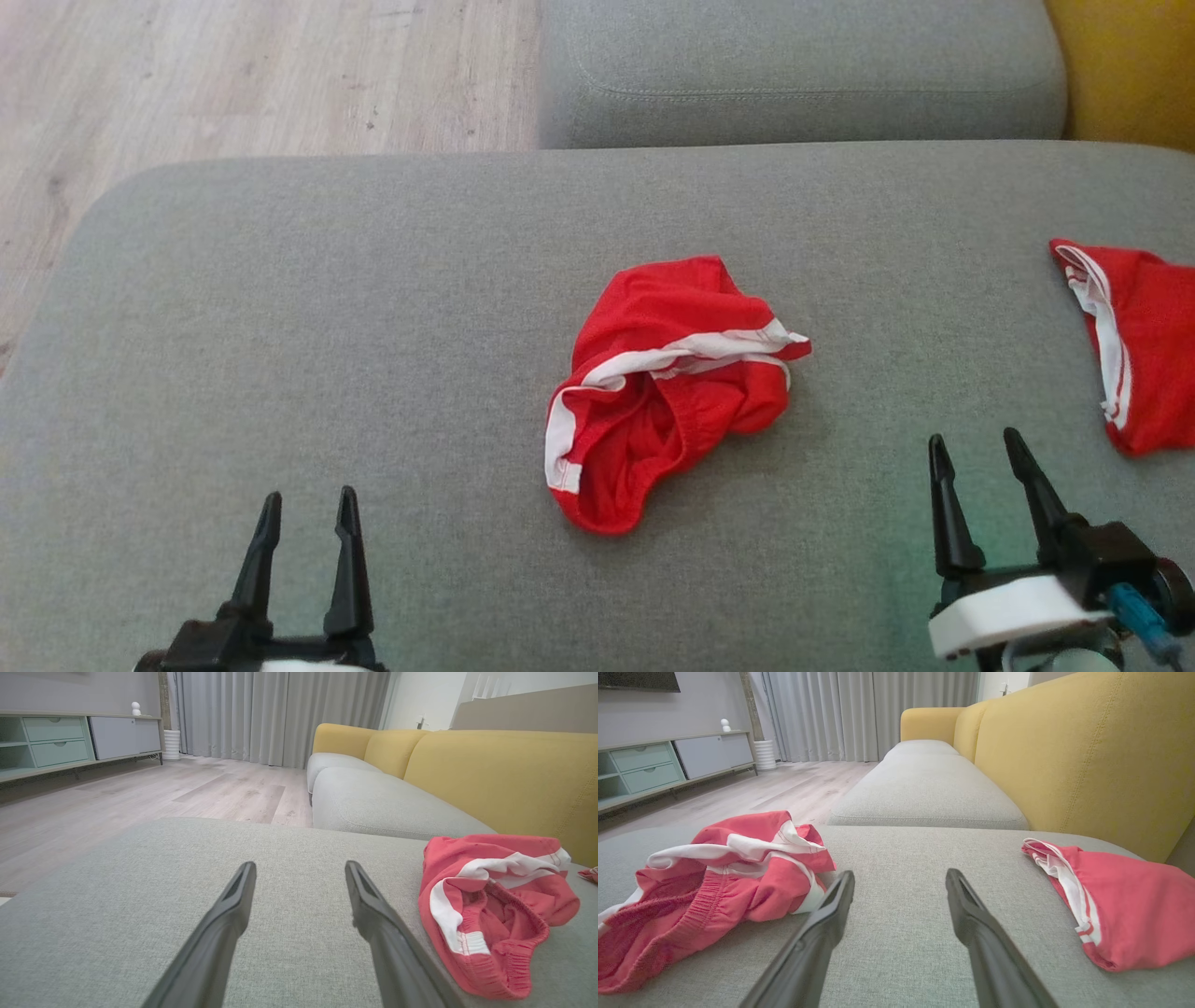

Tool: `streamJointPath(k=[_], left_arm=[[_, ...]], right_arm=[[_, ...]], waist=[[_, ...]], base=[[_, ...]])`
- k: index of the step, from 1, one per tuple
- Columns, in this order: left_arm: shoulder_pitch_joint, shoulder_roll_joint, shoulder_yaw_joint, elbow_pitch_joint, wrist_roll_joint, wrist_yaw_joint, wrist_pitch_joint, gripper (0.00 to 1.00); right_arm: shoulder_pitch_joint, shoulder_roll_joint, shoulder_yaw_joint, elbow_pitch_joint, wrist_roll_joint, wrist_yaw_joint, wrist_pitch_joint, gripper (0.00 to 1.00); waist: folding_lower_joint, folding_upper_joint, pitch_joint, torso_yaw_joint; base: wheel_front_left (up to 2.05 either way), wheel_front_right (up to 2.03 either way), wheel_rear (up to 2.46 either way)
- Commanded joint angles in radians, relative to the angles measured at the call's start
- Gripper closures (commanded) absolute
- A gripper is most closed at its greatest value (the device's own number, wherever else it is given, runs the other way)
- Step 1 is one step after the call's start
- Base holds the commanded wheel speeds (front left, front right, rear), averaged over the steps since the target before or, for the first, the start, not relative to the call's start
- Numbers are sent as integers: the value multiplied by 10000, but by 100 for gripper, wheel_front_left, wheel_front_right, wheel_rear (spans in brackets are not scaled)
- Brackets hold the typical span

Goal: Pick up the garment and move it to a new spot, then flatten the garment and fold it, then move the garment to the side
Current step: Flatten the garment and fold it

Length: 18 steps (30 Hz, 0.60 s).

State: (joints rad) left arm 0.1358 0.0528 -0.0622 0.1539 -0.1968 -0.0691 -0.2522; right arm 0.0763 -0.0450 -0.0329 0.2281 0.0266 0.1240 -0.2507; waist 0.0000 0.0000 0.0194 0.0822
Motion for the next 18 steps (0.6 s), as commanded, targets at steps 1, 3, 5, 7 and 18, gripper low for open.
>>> streamJointPath(k=[1,3,5,7,18], left_arm=[[-179,-25,315,-357,-27,65,-95,0],[-223,-25,324,-370,-12,40,-95,0],[-298,-25,359,-330,27,-6,-95,0],[-388,-25,403,-271,63,-54,-95,0],[-434,-25,429,-98,252,-211,-95,0]], right_arm=[[-105,-53,278,-267,58,67,-111,0],[-116,-53,324,-238,75,67,-111,0],[-133,-53,397,-199,101,67,-111,0],[-155,-53,461,-163,120,67,-111,0],[-136,-53,634,-51,172,67,-111,0]], waist=[[0,0,11,-6],[0,0,12,-36],[0,0,13,-96],[0,0,-5,-167],[0,0,-144,-504]], base=[[0,0,0],[0,0,0],[0,0,0],[0,0,0],[0,0,0]])
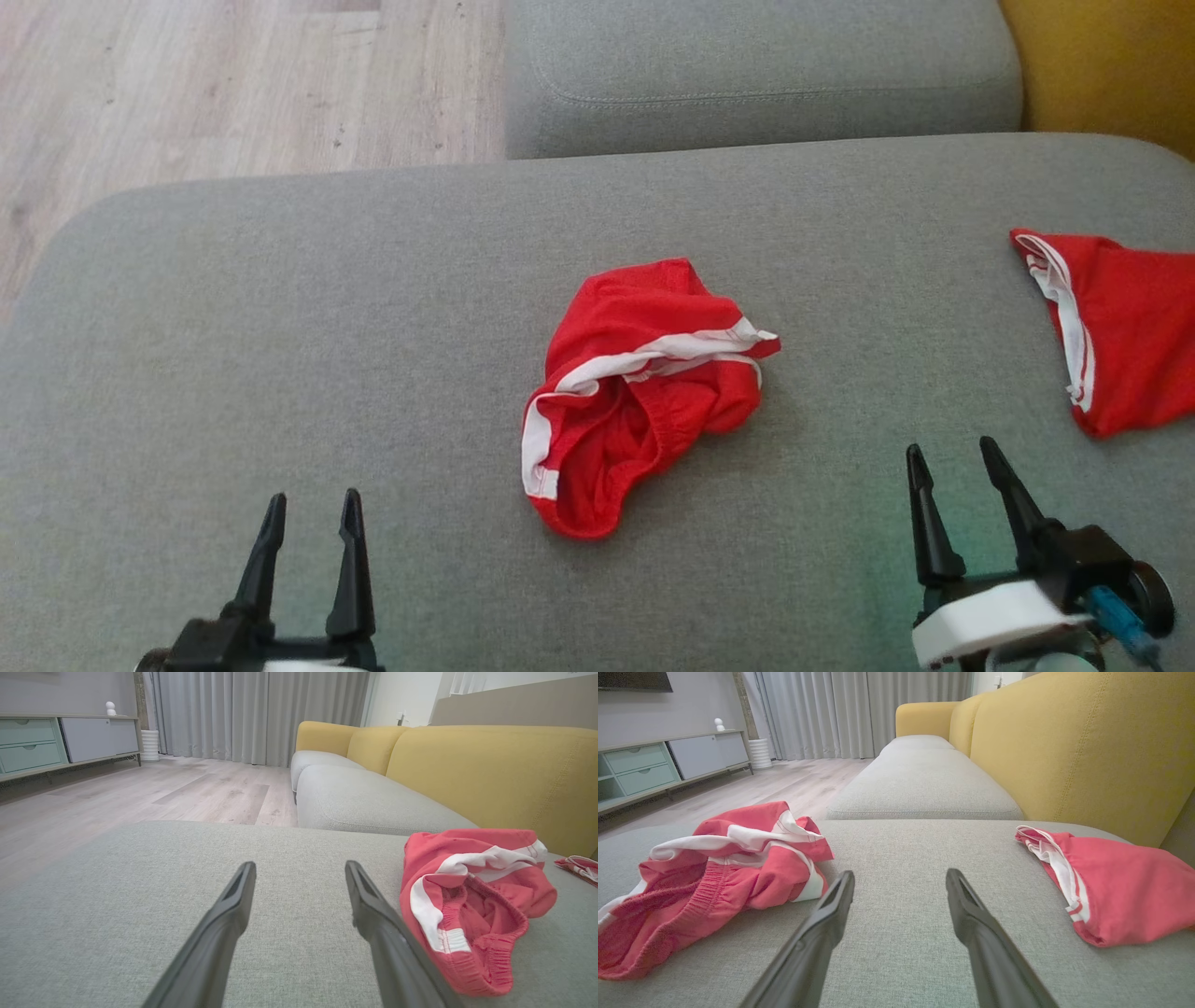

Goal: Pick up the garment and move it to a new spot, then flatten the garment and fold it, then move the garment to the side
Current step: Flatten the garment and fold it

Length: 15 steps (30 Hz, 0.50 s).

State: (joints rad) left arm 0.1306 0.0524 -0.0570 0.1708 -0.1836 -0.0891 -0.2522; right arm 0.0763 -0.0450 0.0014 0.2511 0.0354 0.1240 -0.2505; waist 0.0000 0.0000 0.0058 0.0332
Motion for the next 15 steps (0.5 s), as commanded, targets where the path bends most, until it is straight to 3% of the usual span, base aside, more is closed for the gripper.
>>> streamJointPath(k=[1,11,15], left_arm=[[-380,-22,366,-264,124,-18,-95,0],[-416,-22,275,-346,260,-74,-95,0],[-614,-22,-361,-509,153,-177,-95,0]], right_arm=[[-130,-53,299,-280,91,67,-113,0],[-128,-53,315,-313,66,67,-113,0],[-146,-53,304,-346,37,67,-113,0]], waist=[[0,0,-13,-28],[0,0,-16,-182],[0,0,3,-263]], base=[[0,0,0],[0,0,0],[0,0,0]])
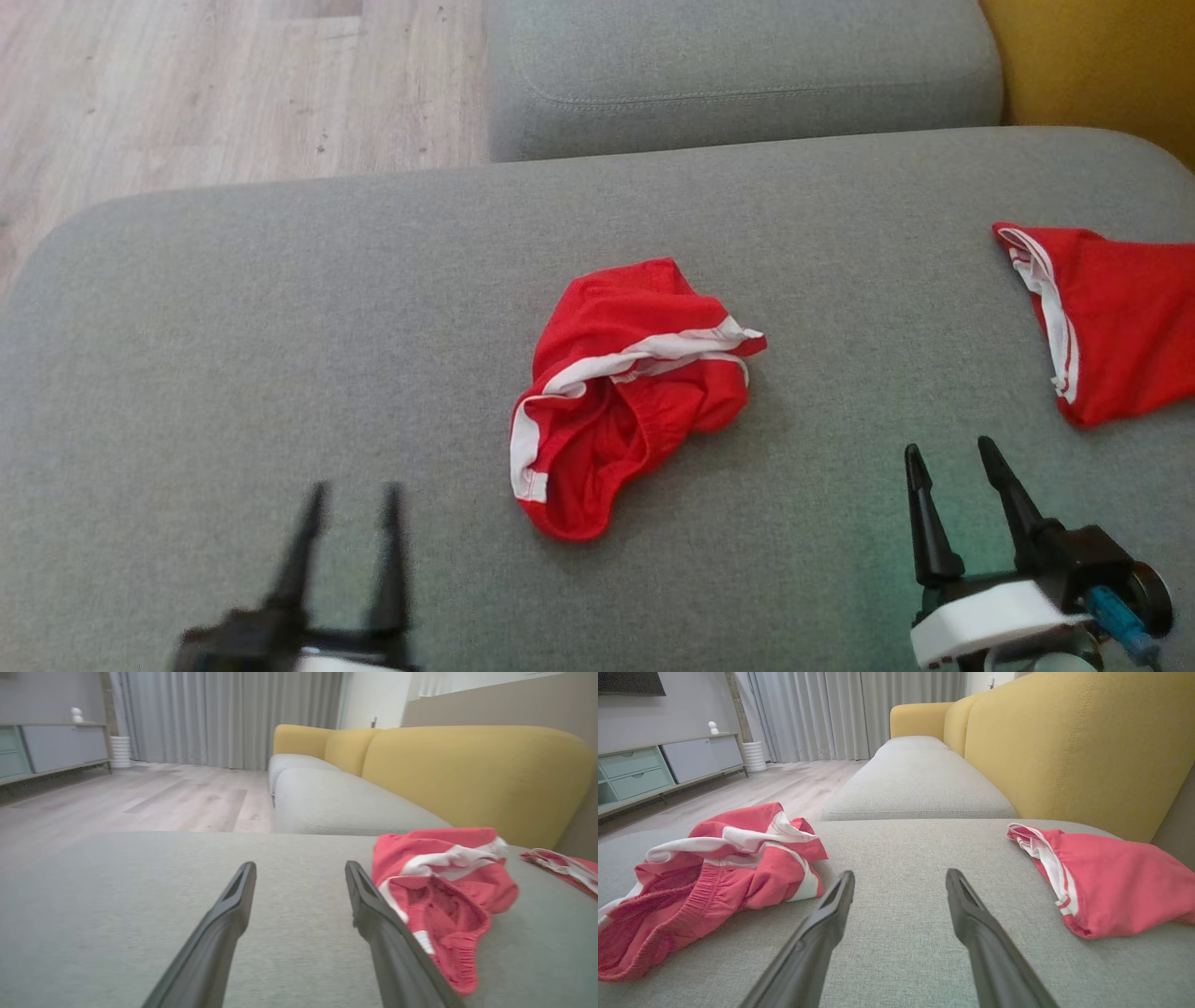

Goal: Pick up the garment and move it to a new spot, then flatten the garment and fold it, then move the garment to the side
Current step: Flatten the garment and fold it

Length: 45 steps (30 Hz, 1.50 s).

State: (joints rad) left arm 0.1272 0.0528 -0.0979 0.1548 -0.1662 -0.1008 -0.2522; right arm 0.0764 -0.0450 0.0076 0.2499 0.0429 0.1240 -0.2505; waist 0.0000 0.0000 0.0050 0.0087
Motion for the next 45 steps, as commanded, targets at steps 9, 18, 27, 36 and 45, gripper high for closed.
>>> streamJointPath(k=[9,18,27,36,45], left_arm=[[-1970,-26,-3163,802,-302,-263,7,0],[-4366,-26,-5145,3253,-1514,170,111,0],[-5597,-26,-5402,4860,-2195,710,-11,0],[-6086,-26,-5420,4476,-2965,315,-88,100],[-6155,162,-5116,2307,-3478,6,-76,100]], right_arm=[[-414,-53,364,-378,-62,67,-113,0],[-1021,-53,456,-477,74,67,-113,0],[-1270,-53,508,-480,171,67,-113,0],[-1174,-53,347,-451,228,67,-113,0],[-914,-53,238,-380,213,67,-113,0]], waist=[[0,0,414,-305],[0,0,1560,-1326],[0,0,1954,-1830],[0,0,1736,-1787],[0,0,1190,-1335]], base=[[0,0,0],[0,0,0],[0,0,0],[0,0,0],[0,0,0]])
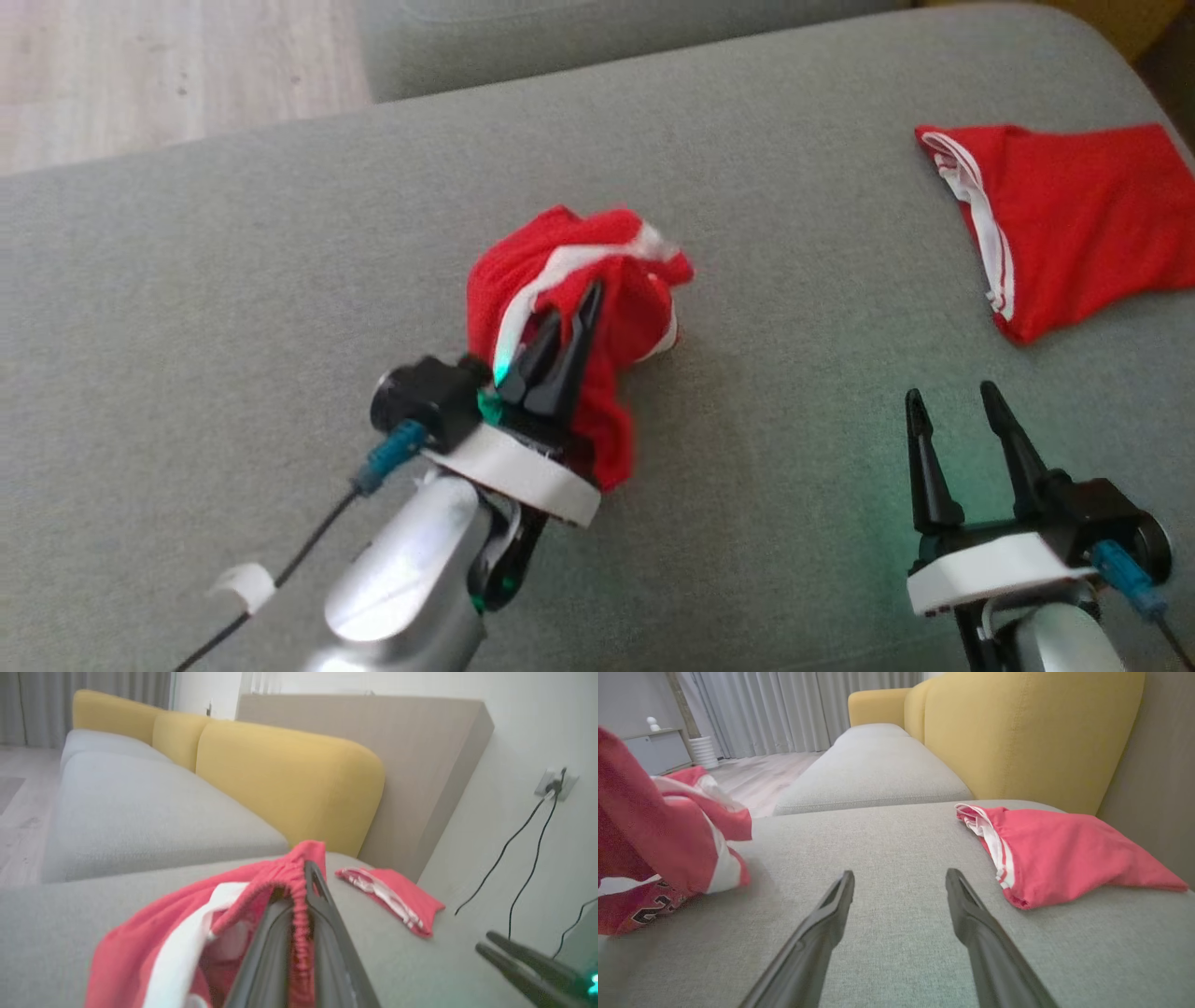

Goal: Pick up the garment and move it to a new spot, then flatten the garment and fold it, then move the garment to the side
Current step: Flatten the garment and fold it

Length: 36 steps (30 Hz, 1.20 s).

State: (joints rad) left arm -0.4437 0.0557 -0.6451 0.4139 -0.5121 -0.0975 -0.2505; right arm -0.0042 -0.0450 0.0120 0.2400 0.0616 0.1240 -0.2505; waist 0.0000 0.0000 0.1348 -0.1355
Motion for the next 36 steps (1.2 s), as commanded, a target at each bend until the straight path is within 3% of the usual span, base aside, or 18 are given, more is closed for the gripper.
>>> streamJointPath(k=[1,5,12,16,20,23,29,36], left_arm=[[-519,163,458,-591,-109,-21,-70,100],[-1162,403,920,-1535,-382,84,334,100],[-2633,950,1532,-1297,-924,-52,1263,100],[-3405,951,1939,-1191,-1437,-91,1600,100],[-3714,575,2150,-1411,-2328,-131,2072,100],[-3782,537,2077,-1637,-2365,-103,2147,100],[-2617,952,531,-2431,-1530,-254,1908,100],[658,1479,-2627,-2679,-1790,-326,1269,100]], right_arm=[[-94,-53,200,-271,22,67,-113,0],[-76,-53,293,-221,-26,67,-113,0],[-201,-53,514,-115,-113,67,-113,0],[-177,-53,516,-63,-107,67,-113,0],[-106,-53,535,-35,-59,67,-113,0],[-120,-52,513,-46,19,67,-113,0],[-75,-52,404,-115,167,67,-113,0],[2,-52,239,-113,256,67,-113,0]], waist=[[0,0,-185,166],[0,0,-462,338],[0,0,-647,52],[0,0,-696,-288],[0,0,-719,-608],[0,0,-668,-820],[0,0,-535,-925],[0,0,-284,-377]], base=[[0,0,0],[0,0,0],[0,0,0],[0,0,0],[0,0,0],[0,0,0],[0,0,0],[0,0,0]])
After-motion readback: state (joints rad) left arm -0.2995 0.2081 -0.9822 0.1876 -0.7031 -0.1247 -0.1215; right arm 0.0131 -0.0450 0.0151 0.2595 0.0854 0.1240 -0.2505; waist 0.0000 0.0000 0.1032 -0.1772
